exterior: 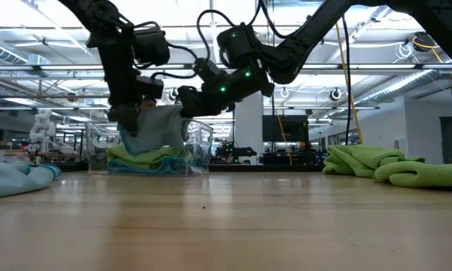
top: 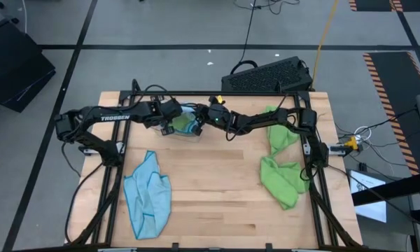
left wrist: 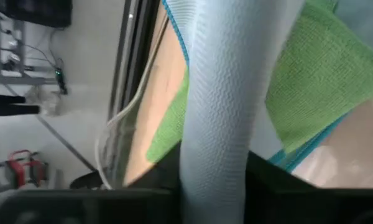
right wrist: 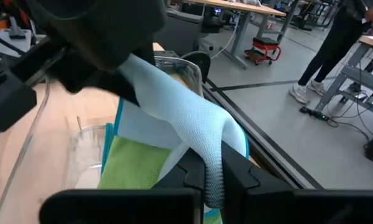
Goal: Fold microfiber towels
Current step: Put the right blue microfiber cloth into the bin
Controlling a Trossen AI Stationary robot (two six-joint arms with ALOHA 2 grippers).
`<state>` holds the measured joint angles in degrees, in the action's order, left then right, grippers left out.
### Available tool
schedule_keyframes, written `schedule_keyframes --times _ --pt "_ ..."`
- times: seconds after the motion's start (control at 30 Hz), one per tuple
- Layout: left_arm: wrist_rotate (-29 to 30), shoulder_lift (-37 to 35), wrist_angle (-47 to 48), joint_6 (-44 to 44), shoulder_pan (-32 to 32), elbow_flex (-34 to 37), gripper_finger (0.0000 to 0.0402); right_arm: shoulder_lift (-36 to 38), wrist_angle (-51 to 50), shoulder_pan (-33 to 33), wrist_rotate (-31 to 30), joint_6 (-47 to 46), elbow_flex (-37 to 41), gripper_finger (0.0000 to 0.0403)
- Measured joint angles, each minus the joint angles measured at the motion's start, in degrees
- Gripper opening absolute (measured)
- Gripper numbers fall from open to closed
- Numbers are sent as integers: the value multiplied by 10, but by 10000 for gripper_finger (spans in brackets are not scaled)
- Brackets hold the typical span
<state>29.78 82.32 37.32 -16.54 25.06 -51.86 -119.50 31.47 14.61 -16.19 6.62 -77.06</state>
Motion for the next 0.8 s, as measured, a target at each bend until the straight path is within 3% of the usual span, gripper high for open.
schedule_keyframes --times 0.07,0.13,0.27,0.47,0.8 --pt "15 -7 0 -11 0 0 44 2 -2 0 1 7 0 10" --pt "35 -15 -5 -23 0 -1 18 13 -18 0 20 13 1 10" --pt "87 -20 -42 -92 0 -1 24 33 -22 4 30 22 1 9" --pt "82 -19 -132 -208 24 -1 14 46 -61 27 29 50 1 9" --pt "-16 -19 -130 -239 66 17 17 51 -126 43 90 130 0 12"
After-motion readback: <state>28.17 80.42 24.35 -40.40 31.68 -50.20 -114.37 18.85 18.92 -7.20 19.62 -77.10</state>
